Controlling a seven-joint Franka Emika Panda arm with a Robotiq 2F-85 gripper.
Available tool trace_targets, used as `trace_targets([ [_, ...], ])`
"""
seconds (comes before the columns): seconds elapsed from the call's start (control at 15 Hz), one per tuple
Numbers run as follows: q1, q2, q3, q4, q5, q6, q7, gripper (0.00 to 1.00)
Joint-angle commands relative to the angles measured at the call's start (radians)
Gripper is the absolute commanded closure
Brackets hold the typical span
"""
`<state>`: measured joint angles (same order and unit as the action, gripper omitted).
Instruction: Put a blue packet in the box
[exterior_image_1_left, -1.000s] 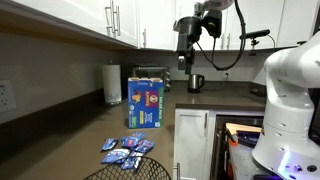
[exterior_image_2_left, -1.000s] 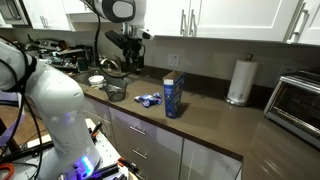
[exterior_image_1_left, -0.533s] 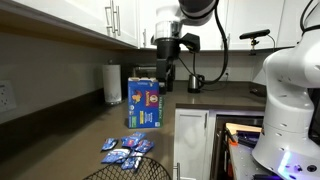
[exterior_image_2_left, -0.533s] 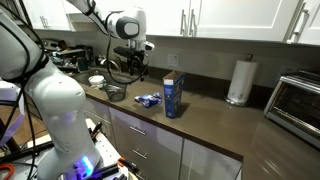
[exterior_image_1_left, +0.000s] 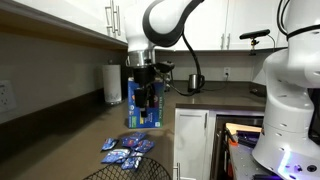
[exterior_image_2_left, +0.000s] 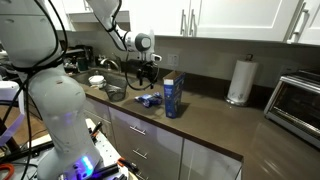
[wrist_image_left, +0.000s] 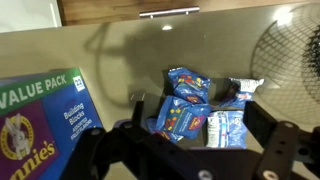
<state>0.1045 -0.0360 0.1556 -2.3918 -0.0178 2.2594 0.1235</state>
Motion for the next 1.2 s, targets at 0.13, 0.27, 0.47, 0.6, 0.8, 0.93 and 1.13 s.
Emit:
trace_targets([
  [0.13,0.018,0.248,-0.017,0.164,-0.034,-0.007,0.009,0.00],
  [0.27,0.023,0.295,-0.017,0.186,-0.019,-0.005,-0.002,0.00],
  [0.47,0.030,0.330,-0.021,0.179,-0.018,0.037,0.003,0.00],
  [0.6,0.033,0.345,-0.021,0.157,-0.004,0.088,-0.003,0.00],
  [0.8,0.045,0.369,-0.023,0.119,-0.013,0.181,0.011,0.00],
  [0.93,0.059,0.387,-0.027,0.098,-0.021,0.236,0.020,0.17],
  [1.13,0.083,0.406,-0.033,0.065,-0.028,0.292,0.034,0.40],
])
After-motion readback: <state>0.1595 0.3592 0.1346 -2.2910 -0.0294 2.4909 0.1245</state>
